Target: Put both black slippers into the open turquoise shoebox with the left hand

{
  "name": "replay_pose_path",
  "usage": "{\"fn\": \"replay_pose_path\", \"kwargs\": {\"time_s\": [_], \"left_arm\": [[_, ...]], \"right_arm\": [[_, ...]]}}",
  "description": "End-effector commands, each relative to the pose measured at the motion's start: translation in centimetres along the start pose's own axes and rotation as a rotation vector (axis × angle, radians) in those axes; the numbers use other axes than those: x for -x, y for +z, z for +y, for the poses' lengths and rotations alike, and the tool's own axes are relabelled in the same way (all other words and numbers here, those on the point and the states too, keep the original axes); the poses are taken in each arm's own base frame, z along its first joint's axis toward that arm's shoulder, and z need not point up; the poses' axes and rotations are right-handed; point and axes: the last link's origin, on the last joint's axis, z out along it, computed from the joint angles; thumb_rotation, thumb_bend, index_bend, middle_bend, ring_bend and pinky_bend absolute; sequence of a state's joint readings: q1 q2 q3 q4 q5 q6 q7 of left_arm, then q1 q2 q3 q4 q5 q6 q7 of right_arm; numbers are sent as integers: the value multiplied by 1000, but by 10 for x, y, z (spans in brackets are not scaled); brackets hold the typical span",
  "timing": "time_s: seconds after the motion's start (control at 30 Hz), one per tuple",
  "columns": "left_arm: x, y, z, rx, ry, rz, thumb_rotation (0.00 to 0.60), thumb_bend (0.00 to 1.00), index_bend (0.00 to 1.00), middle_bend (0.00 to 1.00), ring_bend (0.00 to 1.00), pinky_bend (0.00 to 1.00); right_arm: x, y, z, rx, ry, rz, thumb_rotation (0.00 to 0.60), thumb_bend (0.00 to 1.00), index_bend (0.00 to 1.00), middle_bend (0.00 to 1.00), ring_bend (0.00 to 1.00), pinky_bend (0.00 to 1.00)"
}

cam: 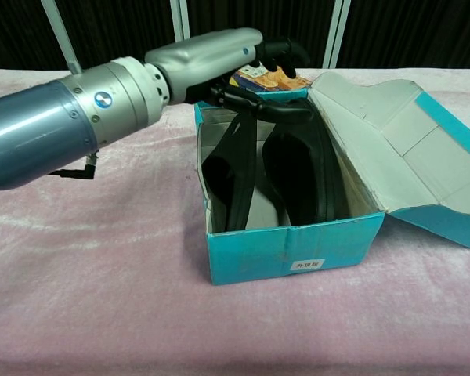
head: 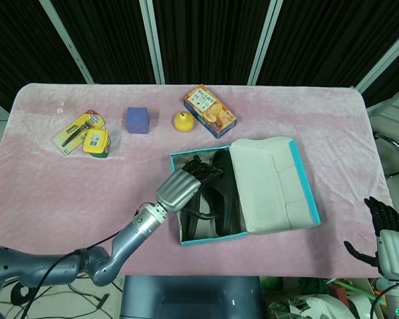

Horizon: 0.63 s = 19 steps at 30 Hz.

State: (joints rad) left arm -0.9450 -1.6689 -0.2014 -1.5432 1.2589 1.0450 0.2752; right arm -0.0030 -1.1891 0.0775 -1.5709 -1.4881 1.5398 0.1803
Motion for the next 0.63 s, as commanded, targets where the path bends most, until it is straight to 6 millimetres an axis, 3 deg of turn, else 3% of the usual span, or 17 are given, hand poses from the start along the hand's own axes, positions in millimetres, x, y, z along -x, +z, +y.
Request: {"fn": "replay_pose_path", "kwargs": {"time_s": [0.03,0.1,0.23,0.3,0.4,0.63], "left_arm": [[-13,-16,-12,-32,4,44,143,22,127,181,119,129],[-22,-33,-25,-79,19,79,171,22,139,184,119,120],[-40,-73,-51,-191,57,127,348,22,147,185,119,110],[-48,-96,-64,-256,81,157,397,22,146,184,119,105],[-57,-140,-80,-374,111,189,405,22,146,184,119,97],[-60,-214,-98,-573,129,218,411,22,144,179,119,74]], "right_arm": [[0,1,0,0,-1,-1,600,111,34,46,0,5],[0,2,1,-1,-2,-3,600,110,34,46,0,5],[-1,4,2,-8,-13,-7,600,110,34,46,0,5],[-1,5,1,-15,-20,-8,600,110,33,46,0,5],[-1,8,-2,-29,-34,-9,600,111,26,45,0,5],[2,10,-7,-45,-67,-14,600,111,22,32,0,5]]}}
